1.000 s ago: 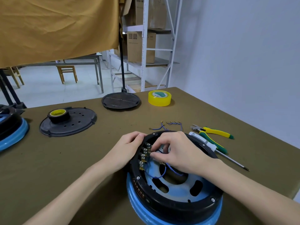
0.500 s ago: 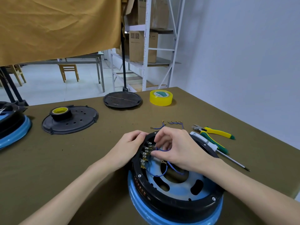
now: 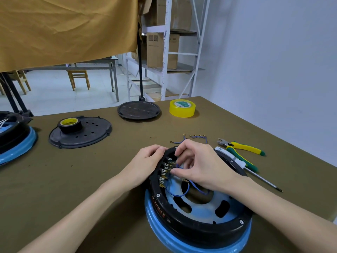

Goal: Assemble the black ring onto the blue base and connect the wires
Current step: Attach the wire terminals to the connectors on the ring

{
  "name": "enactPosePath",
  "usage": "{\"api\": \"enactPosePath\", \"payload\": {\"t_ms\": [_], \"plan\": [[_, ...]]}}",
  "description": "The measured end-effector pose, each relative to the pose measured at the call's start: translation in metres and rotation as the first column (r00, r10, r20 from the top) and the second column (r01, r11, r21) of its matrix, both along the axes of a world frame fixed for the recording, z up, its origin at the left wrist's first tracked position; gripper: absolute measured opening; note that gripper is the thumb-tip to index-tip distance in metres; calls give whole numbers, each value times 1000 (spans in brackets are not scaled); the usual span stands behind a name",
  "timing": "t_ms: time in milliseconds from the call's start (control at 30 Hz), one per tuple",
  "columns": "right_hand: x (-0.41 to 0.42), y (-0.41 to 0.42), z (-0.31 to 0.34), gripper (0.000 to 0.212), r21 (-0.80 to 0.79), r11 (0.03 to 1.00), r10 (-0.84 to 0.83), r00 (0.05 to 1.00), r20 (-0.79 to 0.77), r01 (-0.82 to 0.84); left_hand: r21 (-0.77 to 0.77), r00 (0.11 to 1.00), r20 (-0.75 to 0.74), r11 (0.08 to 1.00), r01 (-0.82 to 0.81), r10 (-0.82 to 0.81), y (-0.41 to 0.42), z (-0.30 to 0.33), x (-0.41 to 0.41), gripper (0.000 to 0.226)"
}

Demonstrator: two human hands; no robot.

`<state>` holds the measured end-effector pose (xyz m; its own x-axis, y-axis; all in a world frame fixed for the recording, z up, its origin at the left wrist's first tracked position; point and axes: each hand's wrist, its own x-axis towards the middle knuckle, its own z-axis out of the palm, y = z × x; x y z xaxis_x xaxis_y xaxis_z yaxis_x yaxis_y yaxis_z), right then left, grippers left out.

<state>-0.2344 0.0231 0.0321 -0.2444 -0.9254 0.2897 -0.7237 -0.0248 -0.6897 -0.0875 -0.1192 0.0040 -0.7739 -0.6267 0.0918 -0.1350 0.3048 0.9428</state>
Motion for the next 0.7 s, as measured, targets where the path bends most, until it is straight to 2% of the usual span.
{"api": "enactPosePath", "payload": {"t_ms": [467, 567, 700], "plan": [[4, 0, 3, 41, -5, 1000, 8, 999, -36, -9, 13, 1000, 3, 1000, -9, 9, 0, -1, 0, 33], [4, 0, 4, 34, -8, 1000, 9, 999, -47, -9, 20, 1000, 4, 1000, -15, 15, 1, -2, 0, 33], [6, -1, 2, 13, 20, 1000, 7, 996, -90, -5, 6, 1000, -1, 1000, -23, 23, 1, -1, -1, 32]]}}
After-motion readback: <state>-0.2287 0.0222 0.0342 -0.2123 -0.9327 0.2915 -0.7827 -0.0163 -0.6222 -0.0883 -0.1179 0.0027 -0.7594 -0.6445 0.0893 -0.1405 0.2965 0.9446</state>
